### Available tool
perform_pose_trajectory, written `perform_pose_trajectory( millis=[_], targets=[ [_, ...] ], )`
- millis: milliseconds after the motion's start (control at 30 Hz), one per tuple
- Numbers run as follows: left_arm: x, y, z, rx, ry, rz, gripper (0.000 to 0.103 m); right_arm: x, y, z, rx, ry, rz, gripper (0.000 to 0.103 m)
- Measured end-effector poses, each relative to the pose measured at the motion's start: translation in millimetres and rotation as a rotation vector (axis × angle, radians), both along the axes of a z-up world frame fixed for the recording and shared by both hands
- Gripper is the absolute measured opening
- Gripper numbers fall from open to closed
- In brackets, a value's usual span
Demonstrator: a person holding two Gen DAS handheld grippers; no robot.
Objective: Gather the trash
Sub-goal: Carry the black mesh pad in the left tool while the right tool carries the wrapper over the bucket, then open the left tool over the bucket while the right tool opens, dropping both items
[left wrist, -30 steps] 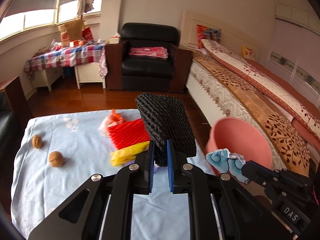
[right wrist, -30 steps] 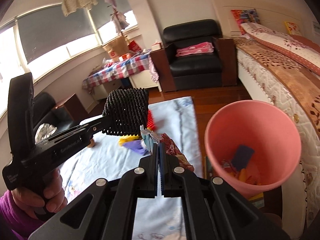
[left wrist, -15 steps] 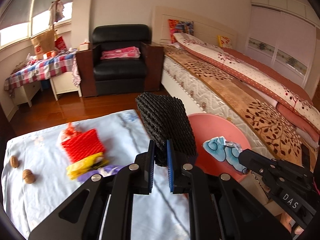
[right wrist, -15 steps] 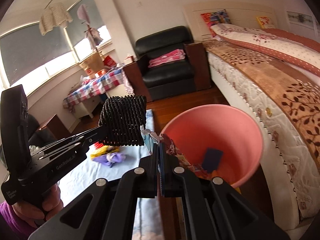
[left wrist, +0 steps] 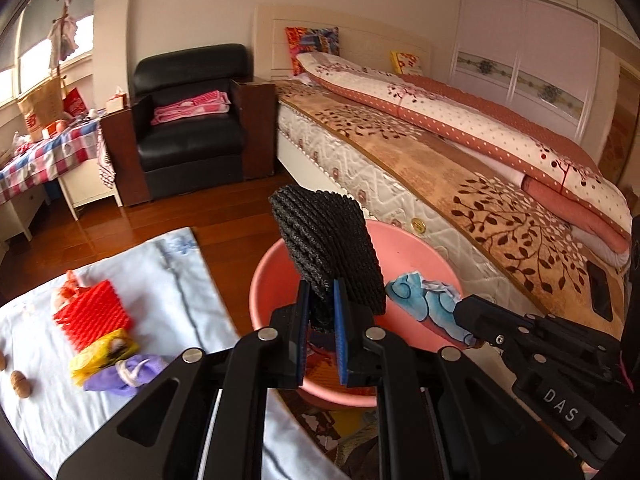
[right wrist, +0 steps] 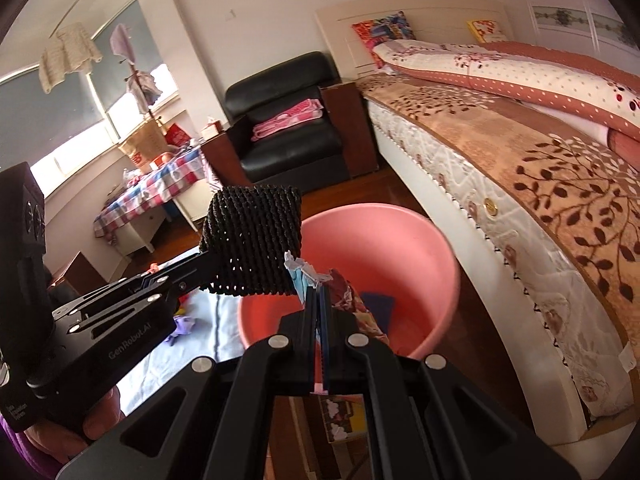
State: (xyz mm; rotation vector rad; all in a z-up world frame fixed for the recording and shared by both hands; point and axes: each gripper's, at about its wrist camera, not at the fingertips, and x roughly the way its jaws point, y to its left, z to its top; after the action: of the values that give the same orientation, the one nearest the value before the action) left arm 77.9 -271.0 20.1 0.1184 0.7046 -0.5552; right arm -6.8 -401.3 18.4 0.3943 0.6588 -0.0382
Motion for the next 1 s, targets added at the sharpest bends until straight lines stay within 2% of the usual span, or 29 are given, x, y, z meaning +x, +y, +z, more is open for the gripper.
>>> perform_pose_trajectory(
  millis=[467, 1000],
  targets=[
    [16, -42, -39, 0.063, 0.052, -0.072, 0.011, 17, -32, -26, 0.007, 0.057, -0.067, 0.001],
    [33, -52, -70, 0.115, 0.110, -0.055, 0.011, 37, -36, -47, 0.007, 0.103, -0.076, 0.002]
  ],
)
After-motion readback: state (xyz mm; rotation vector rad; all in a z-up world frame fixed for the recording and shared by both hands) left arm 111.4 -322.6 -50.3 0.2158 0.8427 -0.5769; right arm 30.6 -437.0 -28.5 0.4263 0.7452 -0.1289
